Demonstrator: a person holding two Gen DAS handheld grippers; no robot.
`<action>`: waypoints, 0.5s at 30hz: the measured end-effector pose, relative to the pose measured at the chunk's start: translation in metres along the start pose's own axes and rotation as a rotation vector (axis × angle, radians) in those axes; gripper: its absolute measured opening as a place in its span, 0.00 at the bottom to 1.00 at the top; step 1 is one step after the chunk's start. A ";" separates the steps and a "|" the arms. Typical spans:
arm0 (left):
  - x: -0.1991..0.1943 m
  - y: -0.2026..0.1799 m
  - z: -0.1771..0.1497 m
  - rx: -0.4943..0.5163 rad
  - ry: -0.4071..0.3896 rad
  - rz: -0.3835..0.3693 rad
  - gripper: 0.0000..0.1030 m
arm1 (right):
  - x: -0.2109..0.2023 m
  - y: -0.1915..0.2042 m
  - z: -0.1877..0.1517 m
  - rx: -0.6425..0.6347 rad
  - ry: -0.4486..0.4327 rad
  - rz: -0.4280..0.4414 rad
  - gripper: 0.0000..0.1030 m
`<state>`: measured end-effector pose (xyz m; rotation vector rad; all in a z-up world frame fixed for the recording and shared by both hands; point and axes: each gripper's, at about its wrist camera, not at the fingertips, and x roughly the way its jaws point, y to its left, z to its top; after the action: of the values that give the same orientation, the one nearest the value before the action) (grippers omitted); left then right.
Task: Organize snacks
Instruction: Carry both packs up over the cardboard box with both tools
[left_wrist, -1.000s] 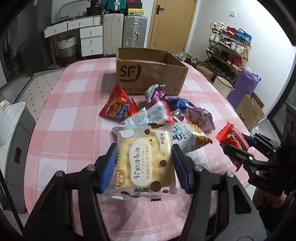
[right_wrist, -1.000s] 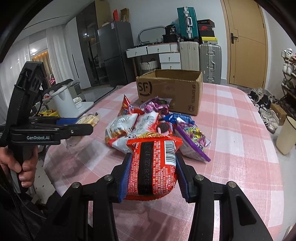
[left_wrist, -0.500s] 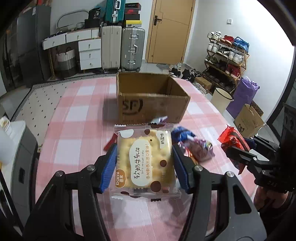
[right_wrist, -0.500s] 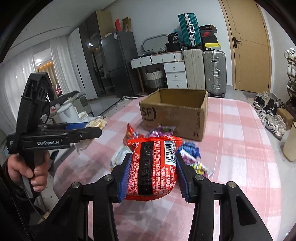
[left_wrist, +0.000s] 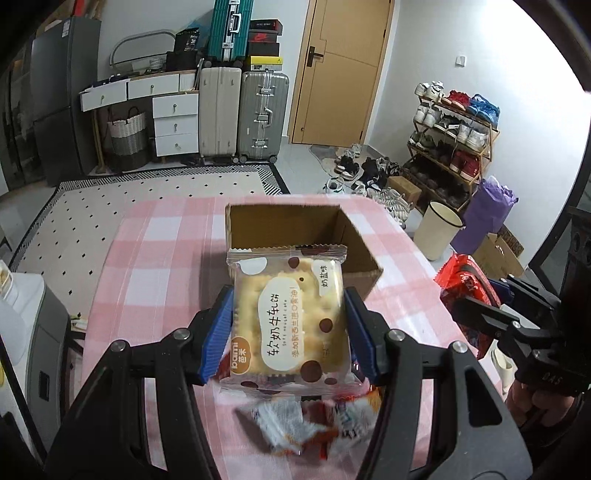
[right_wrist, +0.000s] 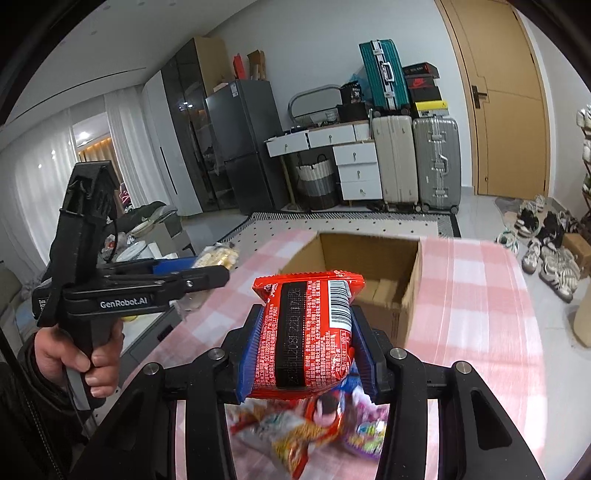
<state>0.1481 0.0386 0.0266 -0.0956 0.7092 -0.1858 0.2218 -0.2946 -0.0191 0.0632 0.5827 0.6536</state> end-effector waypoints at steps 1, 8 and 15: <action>0.005 -0.002 0.008 0.002 -0.002 0.004 0.54 | 0.002 -0.001 0.007 -0.001 -0.001 0.002 0.44; 0.044 0.000 0.062 0.019 0.009 0.010 0.54 | 0.028 -0.018 0.050 0.009 0.010 -0.002 0.44; 0.096 0.001 0.097 0.005 0.042 0.007 0.54 | 0.067 -0.037 0.079 0.004 0.026 -0.008 0.44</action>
<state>0.2836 0.0227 0.0383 -0.0844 0.7505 -0.1831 0.3276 -0.2750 0.0053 0.0565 0.6088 0.6462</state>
